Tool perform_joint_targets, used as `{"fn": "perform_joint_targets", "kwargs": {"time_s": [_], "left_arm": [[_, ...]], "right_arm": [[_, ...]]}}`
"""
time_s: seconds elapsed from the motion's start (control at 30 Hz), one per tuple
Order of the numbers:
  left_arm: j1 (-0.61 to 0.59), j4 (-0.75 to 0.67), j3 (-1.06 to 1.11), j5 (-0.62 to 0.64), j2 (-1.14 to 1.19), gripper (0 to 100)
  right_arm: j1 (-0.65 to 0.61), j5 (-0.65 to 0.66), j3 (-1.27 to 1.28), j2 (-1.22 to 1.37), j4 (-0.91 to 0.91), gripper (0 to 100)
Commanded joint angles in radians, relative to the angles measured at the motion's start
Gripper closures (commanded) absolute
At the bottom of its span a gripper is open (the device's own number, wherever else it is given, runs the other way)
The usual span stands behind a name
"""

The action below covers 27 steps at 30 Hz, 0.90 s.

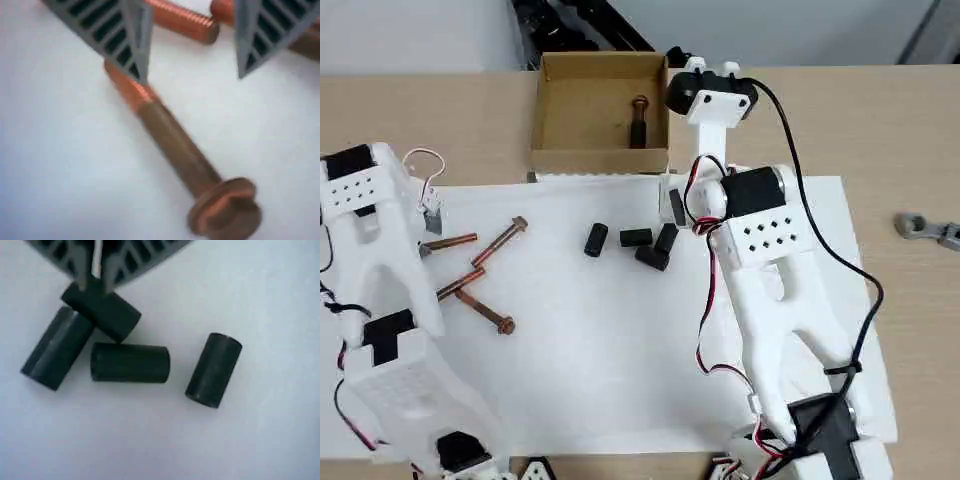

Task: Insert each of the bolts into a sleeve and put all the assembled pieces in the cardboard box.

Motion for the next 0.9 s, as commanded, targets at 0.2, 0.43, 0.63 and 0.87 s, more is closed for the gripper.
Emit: {"fn": "perform_joint_targets", "kwargs": {"time_s": [0.2,0.43,0.63,0.87], "left_arm": [[-0.006,-0.064,-0.036,0.054,0.006,89],[-0.051,-0.055,-0.038,0.054,0.121,89],[-0.049,-0.095,-0.042,0.054,0.204,89],[-0.049,-0.106,-0.042,0.054,0.299,89]], "right_arm": [[0.002,-0.008,-0.006,-0.048,-0.015,99.1],[0.002,-0.005,-0.006,-0.048,-0.015,99.1],[0.002,-0.005,-0.006,-0.048,-0.015,99.1],[0.002,-0.003,-0.006,-0.048,-0.015,99.1]]}}
